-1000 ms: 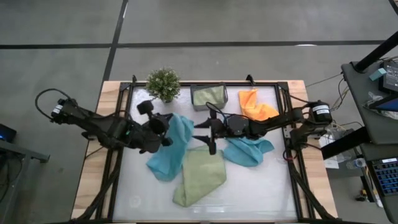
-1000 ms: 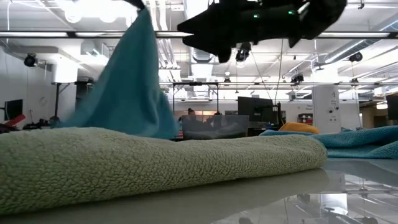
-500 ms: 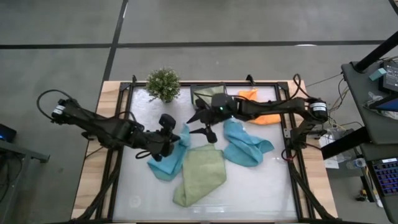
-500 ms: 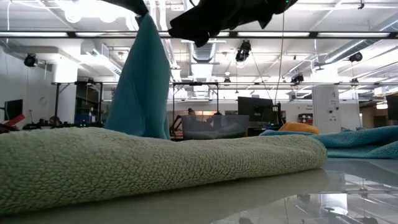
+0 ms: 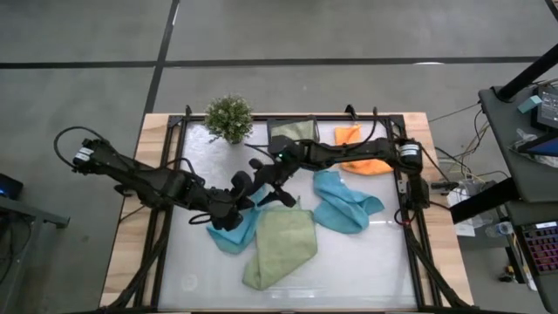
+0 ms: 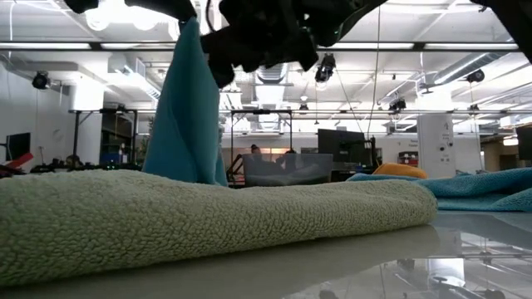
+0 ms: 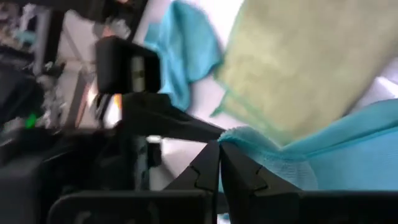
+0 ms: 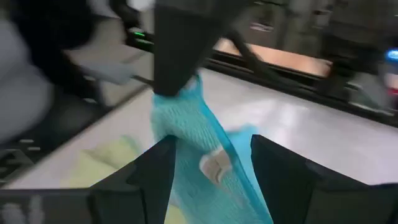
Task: Fold microfiber towels
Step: Fold the left blue towel
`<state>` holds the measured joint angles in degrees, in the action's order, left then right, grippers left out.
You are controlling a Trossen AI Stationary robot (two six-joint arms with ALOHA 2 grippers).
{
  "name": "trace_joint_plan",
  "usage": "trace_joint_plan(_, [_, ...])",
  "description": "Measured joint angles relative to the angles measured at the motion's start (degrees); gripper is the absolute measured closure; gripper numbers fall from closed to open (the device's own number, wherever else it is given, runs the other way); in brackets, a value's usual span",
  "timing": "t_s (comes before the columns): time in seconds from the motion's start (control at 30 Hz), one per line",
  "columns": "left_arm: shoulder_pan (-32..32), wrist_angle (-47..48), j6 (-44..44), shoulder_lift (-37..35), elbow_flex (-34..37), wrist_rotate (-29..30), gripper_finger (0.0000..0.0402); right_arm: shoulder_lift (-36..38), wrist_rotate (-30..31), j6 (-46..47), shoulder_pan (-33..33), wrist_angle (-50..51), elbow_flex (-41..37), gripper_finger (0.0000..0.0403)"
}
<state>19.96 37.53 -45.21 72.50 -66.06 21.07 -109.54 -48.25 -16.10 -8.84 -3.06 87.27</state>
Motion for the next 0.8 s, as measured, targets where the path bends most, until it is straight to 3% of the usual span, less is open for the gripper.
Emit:
trace_joint_plan(0.13, [0.0, 0.3, -0.2, 0.9, 0.0, -0.4, 0.0401, -1.5, -5.7, -0.2, -0.2, -0.2, 1.7, 0.0245])
trace_joint_plan(0.37, [-0.1, 0.4, -0.3, 1.5, 0.0, 2.6, 0.0401, -1.7, -9.2, -3.8, 0.1, 2.0, 1.4, 0.0379])
trace_joint_plan(0.6, [-0.1, -0.7, 1.9, 1.4, 0.0, 6.3, 0.0402, -1.5, -8.1, -4.5, 0.0, 4.3, 1.3, 0.0394])
trace_joint_plan(0.8, [-0.1, -0.5, 3.6, 1.0, 0.0, 7.0, 0.0396, -0.3, 3.6, -4.2, 0.0, 4.9, 1.2, 0.0394])
